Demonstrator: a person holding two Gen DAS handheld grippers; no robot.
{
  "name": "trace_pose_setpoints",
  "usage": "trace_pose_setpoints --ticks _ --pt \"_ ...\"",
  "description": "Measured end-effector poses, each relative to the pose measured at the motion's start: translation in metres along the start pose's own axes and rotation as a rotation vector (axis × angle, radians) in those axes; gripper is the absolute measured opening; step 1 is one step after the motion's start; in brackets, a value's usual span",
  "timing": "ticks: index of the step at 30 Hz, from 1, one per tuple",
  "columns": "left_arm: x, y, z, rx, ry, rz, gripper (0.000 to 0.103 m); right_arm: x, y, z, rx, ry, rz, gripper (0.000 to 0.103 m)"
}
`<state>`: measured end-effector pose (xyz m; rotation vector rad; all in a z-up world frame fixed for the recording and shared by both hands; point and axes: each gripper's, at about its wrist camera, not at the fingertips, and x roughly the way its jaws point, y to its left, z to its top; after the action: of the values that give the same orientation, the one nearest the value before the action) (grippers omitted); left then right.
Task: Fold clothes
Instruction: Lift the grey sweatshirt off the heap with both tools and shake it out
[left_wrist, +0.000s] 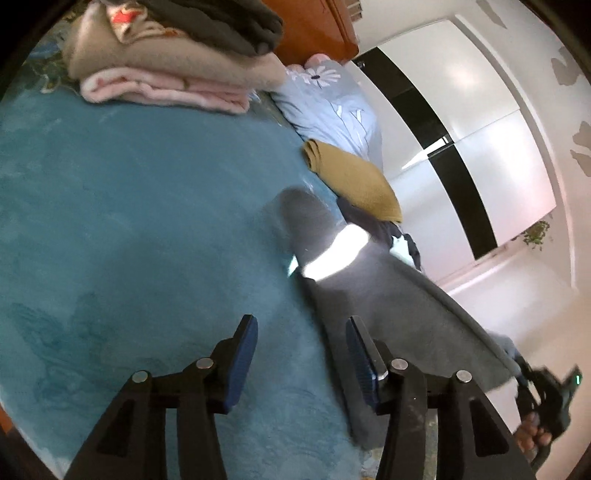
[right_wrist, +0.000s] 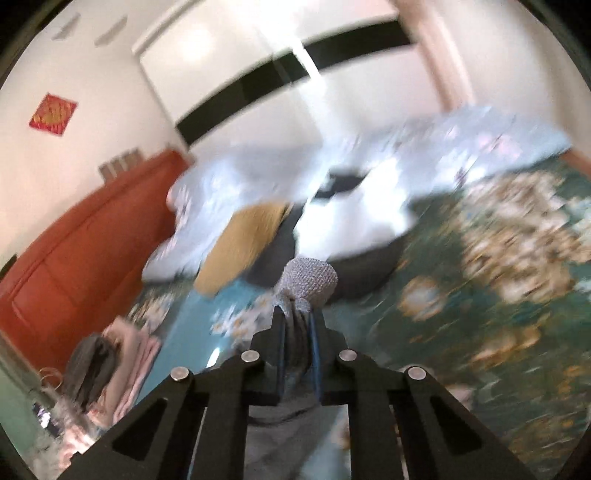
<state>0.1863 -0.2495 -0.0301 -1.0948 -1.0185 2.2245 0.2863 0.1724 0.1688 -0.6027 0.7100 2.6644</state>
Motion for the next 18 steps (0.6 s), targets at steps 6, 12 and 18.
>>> trace_pose_setpoints --ticks 6,12,18 --pt "0.01 -0.024 0.0 -0.017 0.081 -0.037 0.056 -0.099 -0.038 0.004 -0.046 -0.232 -0.118 0.012" --pt "0.035 -0.109 0.003 0.032 0.232 -0.209 0.061 -0.156 -0.057 0.04 0.015 -0.322 -0.058 0.012" --pt "0.093 -0.204 0.01 0.028 0.447 -0.284 0.063 -0.205 -0.044 0.057 -0.04 -0.428 0.055 0.012"
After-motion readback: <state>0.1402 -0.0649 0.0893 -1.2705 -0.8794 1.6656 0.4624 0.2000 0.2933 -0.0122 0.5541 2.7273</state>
